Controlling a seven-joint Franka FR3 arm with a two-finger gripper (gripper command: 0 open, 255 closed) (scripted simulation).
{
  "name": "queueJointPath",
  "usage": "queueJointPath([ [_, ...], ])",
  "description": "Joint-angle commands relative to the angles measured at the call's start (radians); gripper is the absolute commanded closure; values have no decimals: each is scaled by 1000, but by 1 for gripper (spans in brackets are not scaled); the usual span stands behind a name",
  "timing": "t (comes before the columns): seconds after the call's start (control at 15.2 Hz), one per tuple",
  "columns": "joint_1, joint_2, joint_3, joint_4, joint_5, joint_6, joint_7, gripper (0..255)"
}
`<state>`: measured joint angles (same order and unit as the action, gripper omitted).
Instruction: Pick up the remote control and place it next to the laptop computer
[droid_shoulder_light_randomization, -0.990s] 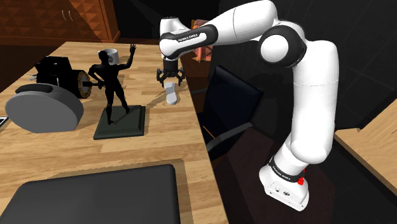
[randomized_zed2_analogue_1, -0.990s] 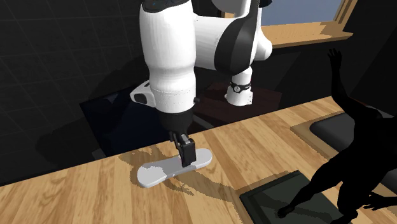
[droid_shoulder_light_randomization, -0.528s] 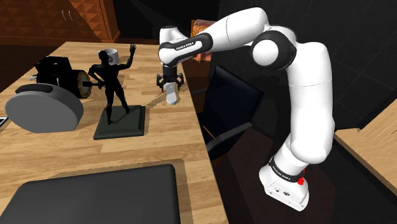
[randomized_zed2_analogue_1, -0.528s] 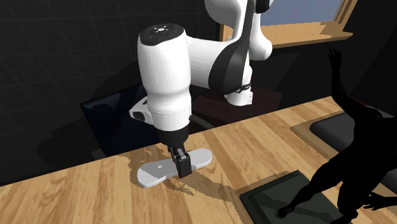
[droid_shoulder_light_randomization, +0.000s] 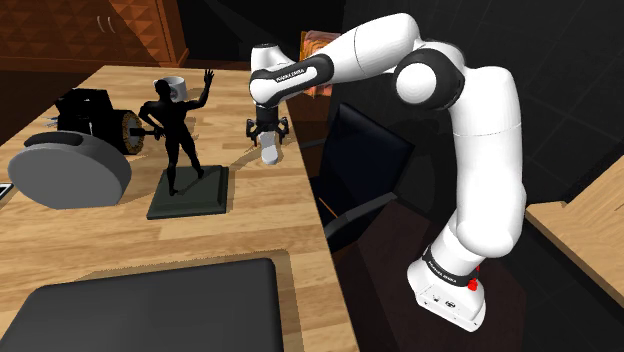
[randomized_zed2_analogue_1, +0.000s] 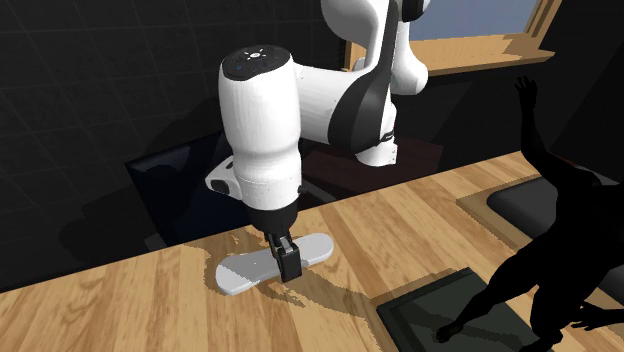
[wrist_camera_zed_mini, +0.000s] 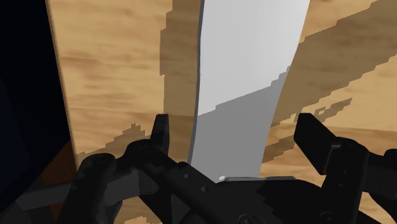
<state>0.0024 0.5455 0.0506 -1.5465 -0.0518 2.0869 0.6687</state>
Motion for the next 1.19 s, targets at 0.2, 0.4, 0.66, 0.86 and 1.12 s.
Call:
queueJointPath([
  [0.2, 0, 0, 0, 0, 0, 0, 0, 255],
  [0.4, 0, 0, 0, 0, 0, 0, 0, 255],
  [0.66, 0, 0, 0, 0, 0, 0, 0, 255],
  [0.86, 0, -16, 1, 16, 1, -32, -1, 255],
  [1.12, 0, -35, 1, 42, 3, -76, -3, 255],
])
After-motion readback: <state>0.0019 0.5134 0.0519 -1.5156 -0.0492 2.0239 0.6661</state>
